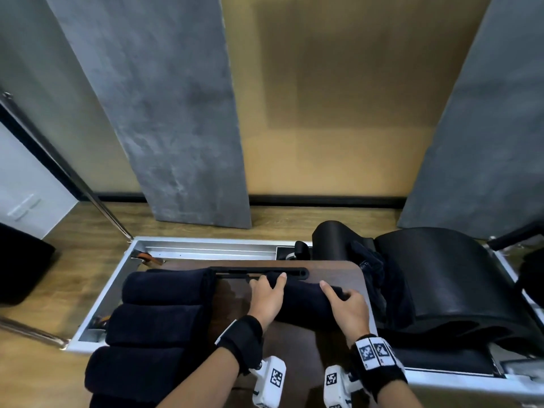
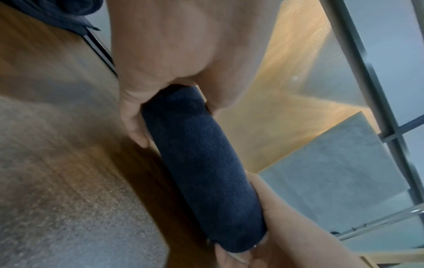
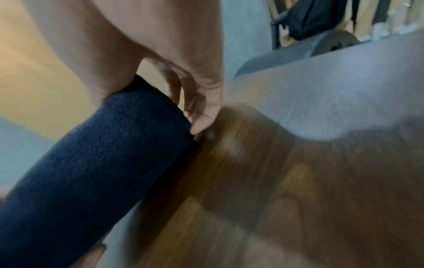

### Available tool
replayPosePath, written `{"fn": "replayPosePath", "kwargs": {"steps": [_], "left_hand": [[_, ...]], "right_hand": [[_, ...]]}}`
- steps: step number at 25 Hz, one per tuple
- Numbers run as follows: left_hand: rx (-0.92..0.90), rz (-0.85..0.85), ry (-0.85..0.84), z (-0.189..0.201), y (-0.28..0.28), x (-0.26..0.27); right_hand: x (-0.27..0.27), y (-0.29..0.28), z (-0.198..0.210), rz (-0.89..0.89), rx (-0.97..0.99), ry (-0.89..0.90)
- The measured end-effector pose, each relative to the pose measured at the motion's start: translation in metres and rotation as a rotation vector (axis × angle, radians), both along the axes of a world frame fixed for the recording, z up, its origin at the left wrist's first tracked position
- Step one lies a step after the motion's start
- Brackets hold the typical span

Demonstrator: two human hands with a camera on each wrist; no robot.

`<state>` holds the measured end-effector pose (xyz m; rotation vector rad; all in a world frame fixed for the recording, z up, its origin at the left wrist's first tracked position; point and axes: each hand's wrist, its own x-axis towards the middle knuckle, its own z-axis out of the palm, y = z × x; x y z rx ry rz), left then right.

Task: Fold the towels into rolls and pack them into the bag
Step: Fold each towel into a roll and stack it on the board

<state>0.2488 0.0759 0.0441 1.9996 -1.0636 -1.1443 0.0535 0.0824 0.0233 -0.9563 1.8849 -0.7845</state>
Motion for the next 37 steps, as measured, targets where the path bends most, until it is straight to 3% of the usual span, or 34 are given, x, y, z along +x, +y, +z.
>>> {"fn": "replayPosePath", "kwargs": {"steps": [6, 10, 13, 18, 21, 23, 25, 29, 33, 35, 37], "left_hand": [[-0.176, 0.036, 0.098, 0.066, 0.007, 0.034], [-0.296, 0.193, 0.169, 0.118, 0.020, 0.110], [-0.388, 0.300, 0.265, 0.135, 0.043, 0.180], [-0.410, 0.346, 0.193, 0.120, 0.081, 0.269], [-0.301, 0.299, 0.044, 0.098, 0.096, 0.294], [-0.223, 0.242, -0.019, 0.088, 0.103, 0.298], [-0.259, 0.226, 0.044, 0.085, 0.107, 0.297], [-0.287, 0.206, 0.193, 0.085, 0.108, 0.290], [-0.250, 0.123, 0.170, 0.086, 0.109, 0.293], [-0.264, 0.167, 0.187, 0.089, 0.111, 0.293], [-0.399, 0.261, 0.109, 0.099, 0.120, 0.291]], "right_hand": [[0.043, 0.003, 0.061, -0.121, -0.246, -0.286], [0.121, 0.005, 0.103, -0.031, -0.351, -0.354], [0.187, 0.013, 0.114, 0.037, -0.364, -0.373], [0.270, 0.029, 0.110, 0.109, -0.322, -0.348], [0.292, 0.041, 0.098, 0.181, -0.286, -0.255], [0.296, 0.052, 0.091, 0.260, -0.294, -0.115], [0.298, 0.060, 0.091, 0.260, -0.341, -0.038], [0.298, 0.072, 0.091, 0.166, -0.428, -0.060], [0.295, 0.078, 0.087, 0.207, -0.374, -0.088], [0.290, 0.076, 0.089, 0.226, -0.349, -0.128], [0.282, 0.074, 0.093, 0.208, -0.339, -0.162]]}}
